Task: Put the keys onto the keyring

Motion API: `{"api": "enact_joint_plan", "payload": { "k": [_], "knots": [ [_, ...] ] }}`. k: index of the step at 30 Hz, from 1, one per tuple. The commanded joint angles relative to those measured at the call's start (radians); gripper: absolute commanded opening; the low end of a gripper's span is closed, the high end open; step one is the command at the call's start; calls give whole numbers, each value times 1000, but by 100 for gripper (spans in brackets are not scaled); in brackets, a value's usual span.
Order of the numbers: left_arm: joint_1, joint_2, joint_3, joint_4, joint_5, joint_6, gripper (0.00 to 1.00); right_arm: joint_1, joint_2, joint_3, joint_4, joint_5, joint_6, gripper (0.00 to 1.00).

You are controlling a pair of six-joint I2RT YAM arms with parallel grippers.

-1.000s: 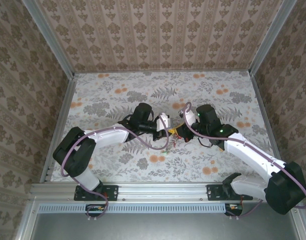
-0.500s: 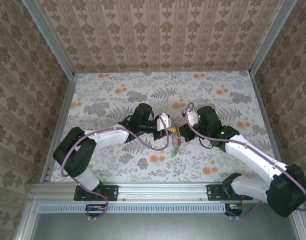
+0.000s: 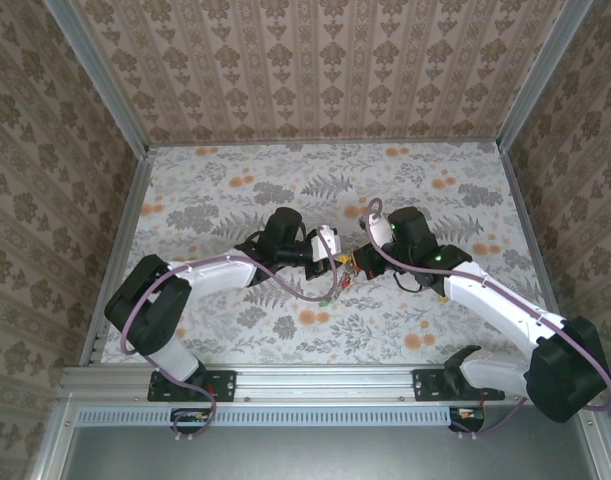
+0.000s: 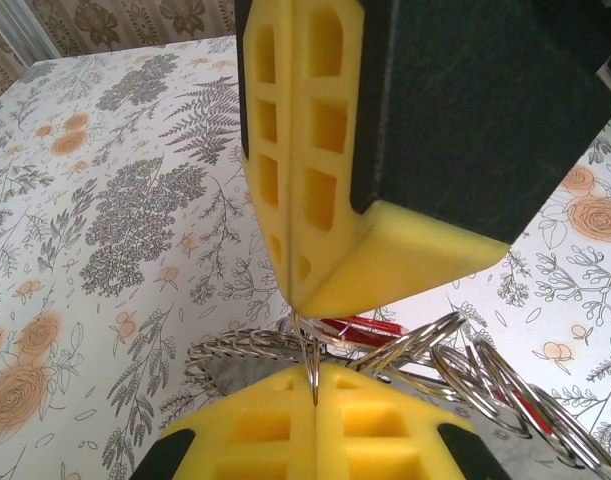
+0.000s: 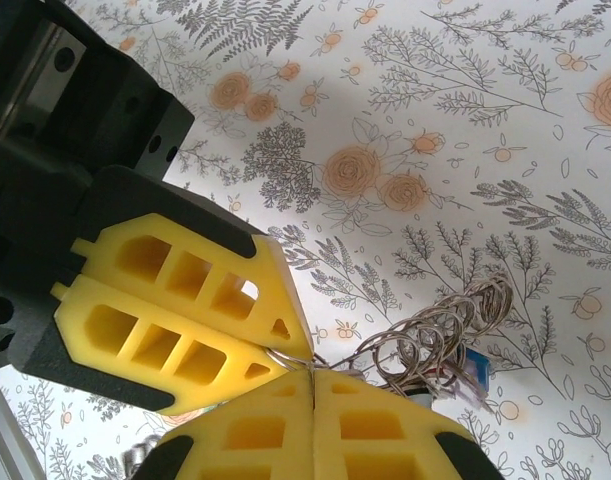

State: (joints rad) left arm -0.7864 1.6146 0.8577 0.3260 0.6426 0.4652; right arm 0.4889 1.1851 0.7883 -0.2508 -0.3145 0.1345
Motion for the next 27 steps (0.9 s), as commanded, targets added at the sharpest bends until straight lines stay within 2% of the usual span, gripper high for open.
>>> {"api": "enact_joint_plan", "payload": {
  "k": [1,8,13,17,20,23,27],
  "knots": [
    [-22,-31,-1,-2,25,15,0,2,1,28,-1,-38,-13,0],
    [-27,-27,11,-19,12,21,0,8,-16,35,42,-162,-37,0],
    [-28,-27,20,-34,29,28,0,7,-32,23,42,-110,-41,0],
    [-28,-31,32,-54,51,30,13,7,-45,8,38,-56,-35,0],
    [-22,-53,4,2,18,-11,30,7,-54,7,10,6,-35,0],
    [3,-86,-32,57,8,-73,30,6,-66,-1,-7,50,-29,0],
    [52,-152,-101,156,7,-155,36,4,-80,-18,-31,101,-11,0]
  ]
}}
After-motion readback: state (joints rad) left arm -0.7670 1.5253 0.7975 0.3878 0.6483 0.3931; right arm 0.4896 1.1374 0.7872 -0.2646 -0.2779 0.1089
